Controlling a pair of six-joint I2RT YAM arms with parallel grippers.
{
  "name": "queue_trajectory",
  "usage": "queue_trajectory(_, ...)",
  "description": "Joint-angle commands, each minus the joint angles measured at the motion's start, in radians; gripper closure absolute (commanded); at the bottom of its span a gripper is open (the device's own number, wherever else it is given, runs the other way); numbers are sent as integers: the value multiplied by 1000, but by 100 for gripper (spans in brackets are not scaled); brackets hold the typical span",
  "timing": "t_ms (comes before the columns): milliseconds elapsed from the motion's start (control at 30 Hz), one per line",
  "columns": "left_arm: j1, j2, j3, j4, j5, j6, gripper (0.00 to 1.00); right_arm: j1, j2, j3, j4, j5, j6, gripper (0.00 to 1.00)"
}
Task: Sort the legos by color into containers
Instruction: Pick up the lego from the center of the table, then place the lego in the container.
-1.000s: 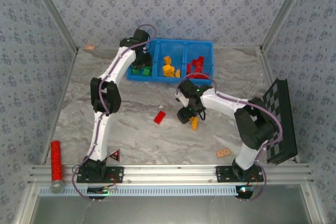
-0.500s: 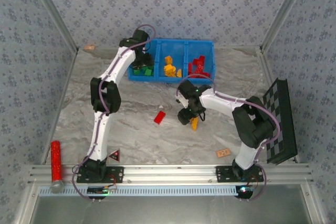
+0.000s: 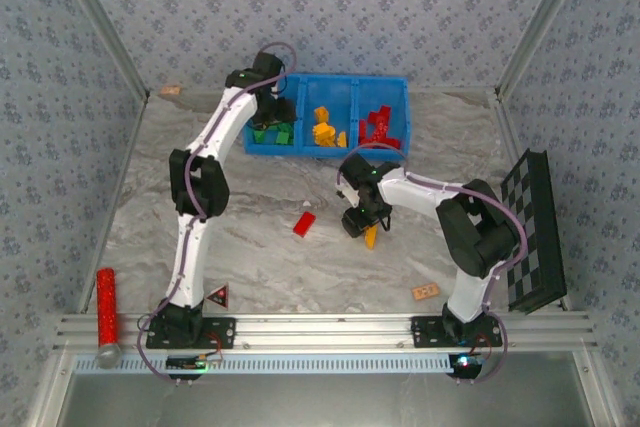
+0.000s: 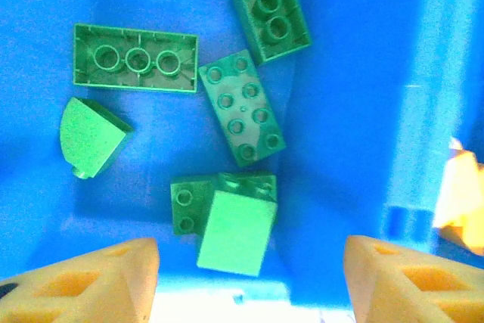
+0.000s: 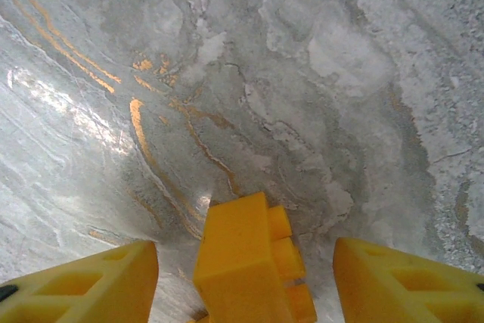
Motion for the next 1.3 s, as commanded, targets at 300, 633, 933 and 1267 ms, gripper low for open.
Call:
queue_trajectory(300,-32,-262,-46,-42,12,24,33,-7,30,1,-2,8,-19,60)
queue_trajectory(633,-38,-524,-385,-13,-15,129,31,-30,-14,102,-58,-28,-28,71)
queue_trajectory(933,-84,-806,-826,45,-14,148,31,-98,4,397,-145,-77,11,75)
queue_trajectory(1267,-269,-1010,-1193,202,2,2,30,-126,274,877,-98,23,24,76)
